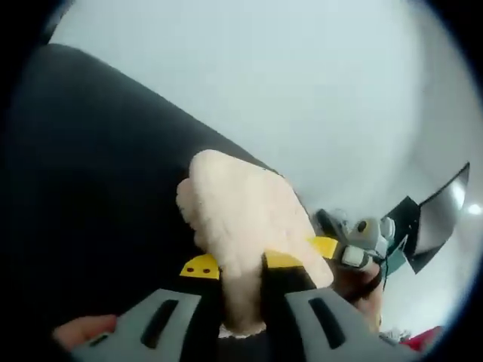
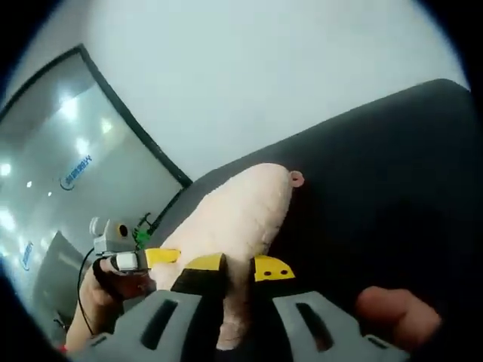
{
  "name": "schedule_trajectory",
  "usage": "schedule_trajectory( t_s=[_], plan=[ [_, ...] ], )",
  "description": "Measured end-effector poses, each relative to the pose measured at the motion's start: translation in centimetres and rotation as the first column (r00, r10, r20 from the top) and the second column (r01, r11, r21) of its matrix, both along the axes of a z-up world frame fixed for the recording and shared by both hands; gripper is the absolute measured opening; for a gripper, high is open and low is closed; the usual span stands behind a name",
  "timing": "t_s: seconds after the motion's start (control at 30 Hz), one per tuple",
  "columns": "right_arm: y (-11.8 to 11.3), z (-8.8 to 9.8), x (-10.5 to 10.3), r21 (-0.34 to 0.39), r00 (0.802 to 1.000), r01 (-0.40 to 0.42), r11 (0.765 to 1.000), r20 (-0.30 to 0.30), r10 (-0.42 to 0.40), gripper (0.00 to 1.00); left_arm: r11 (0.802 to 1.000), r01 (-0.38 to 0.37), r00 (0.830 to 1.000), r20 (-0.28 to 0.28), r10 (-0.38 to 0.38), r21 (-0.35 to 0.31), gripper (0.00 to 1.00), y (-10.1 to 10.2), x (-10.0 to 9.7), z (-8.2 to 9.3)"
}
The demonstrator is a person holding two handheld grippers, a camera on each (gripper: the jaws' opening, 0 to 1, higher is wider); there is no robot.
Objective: Fold the towel on the table until its edges align and the towel forms a compact rectangular stack.
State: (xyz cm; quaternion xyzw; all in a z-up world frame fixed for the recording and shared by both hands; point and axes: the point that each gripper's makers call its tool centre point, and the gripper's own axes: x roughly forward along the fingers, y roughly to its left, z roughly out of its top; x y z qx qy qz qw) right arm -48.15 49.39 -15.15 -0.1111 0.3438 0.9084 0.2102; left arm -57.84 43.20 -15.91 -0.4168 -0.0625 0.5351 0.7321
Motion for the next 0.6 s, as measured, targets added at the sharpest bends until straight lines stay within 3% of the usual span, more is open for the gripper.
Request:
schedule_trajectory(
  t_s=[0.23,0.3,0.5,0.6],
  plan=[
    [-3.1,-0.5,8.8,0.033,1.000,0.023,0.999,-0.008,-0.023,0.10,0.992,0.116,0.993,-0.001,-0.116,0.053,0.21,-3.6,9.6,1.2],
    [-3.9,-1.0,11.0,0.030,0.999,0.034,0.999,-0.013,-0.034,0.10,0.987,0.150,0.988,-0.037,-0.148,0.053,0.21,-4.7,12.1,0.8],
    [-5.0,-2.3,15.8,0.011,0.998,0.053,0.999,-0.023,-0.052,0.10,0.982,0.183,0.980,-0.087,-0.178,0.053,0.21,-6.0,16.6,-0.5],
    [-5.5,-2.9,16.8,0.009,0.998,0.057,0.998,-0.018,-0.057,0.10,0.980,0.190,0.978,-0.097,-0.185,0.050,0.21,-6.9,18.8,-0.9]
  ],
)
